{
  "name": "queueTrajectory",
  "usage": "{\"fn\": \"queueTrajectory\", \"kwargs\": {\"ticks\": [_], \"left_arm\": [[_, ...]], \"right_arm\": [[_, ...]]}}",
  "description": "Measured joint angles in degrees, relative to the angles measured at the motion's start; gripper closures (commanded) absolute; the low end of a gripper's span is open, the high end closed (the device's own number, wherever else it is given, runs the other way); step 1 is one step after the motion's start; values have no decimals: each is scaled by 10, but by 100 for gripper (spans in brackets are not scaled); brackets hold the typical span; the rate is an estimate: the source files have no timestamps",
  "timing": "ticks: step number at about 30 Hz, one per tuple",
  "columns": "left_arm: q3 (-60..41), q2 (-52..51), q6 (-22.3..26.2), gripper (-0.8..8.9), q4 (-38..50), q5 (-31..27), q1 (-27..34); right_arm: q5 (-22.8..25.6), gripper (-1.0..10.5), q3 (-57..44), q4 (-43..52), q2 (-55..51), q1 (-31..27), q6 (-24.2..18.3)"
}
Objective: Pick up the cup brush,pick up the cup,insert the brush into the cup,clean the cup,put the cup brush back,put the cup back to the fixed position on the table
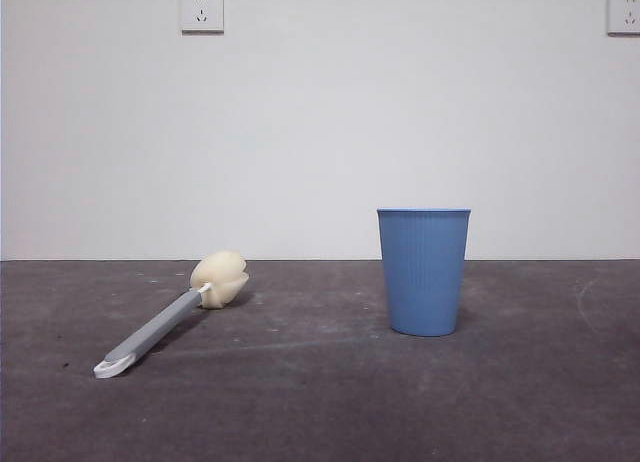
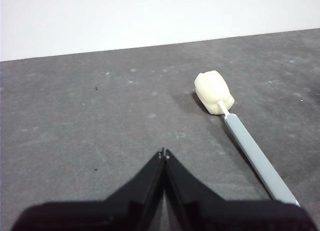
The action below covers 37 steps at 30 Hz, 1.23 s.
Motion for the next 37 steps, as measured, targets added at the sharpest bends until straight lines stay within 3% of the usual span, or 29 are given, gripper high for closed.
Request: {"fn": "queueTrajectory", "kwargs": {"ticks": [9,15,20,33,37], "left_arm": [[0,0,0,817,0,0,0],[0,0,0,817,0,0,0],[0,0,0,817,0,0,0],[0,0,0,818,0,0,0],[0,0,0,818,0,0,0]], "right_arm": [[77,946,-73,176,-110,-84,-44],[77,946,-199,286,-197,-136,-53],[77,946,-323,400,-252,-174,-32],[77,946,-476,440,-332,-238,3],[77,946,-488,374,-332,-242,15]]}}
